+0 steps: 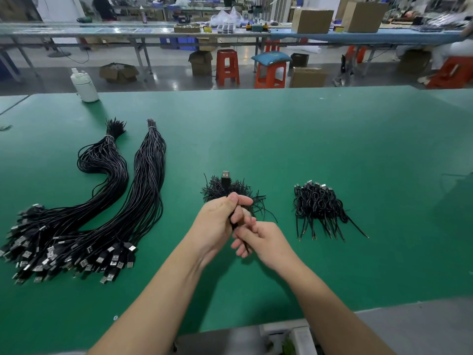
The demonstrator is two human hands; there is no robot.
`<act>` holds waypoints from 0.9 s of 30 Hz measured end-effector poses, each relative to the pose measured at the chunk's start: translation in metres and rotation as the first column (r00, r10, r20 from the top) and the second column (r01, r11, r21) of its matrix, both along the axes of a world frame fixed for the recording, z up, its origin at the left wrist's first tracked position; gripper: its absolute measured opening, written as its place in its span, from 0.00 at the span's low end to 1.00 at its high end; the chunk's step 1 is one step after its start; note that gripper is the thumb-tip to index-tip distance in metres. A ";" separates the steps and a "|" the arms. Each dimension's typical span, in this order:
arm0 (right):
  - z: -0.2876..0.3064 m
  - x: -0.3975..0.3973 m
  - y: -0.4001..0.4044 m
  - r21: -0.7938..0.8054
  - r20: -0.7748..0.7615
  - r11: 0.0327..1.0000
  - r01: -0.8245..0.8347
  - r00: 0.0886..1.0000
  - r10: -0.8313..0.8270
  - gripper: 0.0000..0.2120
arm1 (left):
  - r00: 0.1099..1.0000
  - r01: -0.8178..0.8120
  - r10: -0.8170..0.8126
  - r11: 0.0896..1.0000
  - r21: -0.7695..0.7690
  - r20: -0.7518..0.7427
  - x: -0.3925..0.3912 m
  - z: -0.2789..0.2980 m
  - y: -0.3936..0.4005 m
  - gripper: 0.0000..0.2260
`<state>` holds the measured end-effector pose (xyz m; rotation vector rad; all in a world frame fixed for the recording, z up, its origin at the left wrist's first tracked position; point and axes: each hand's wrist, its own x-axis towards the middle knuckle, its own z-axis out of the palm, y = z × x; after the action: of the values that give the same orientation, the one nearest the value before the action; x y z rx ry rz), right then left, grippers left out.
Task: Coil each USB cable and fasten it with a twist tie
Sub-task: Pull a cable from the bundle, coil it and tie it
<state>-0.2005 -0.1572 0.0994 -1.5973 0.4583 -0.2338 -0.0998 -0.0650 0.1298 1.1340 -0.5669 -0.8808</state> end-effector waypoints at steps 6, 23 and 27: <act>-0.006 -0.003 0.003 0.173 0.171 0.985 0.024 0.984 -0.054 0.26 | 0.987 0.044 -0.049 0.998 -0.036 -0.151 -0.002 -0.003 0.001 0.17; -0.039 -0.003 0.007 -0.588 -0.190 0.806 -0.073 0.981 -0.049 0.06 | 0.330 -0.460 -0.394 0.726 0.511 0.858 0.008 -0.024 0.007 0.19; -0.037 -0.004 0.006 -0.511 -0.214 0.850 -0.131 0.977 0.023 0.09 | 0.396 -0.231 -0.406 0.824 0.517 0.824 0.022 -0.028 0.012 0.14</act>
<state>-0.2045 -0.1508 0.0622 -2.1878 0.5107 -0.1404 -0.0778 -0.0527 0.1021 2.2138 -1.3761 -0.3978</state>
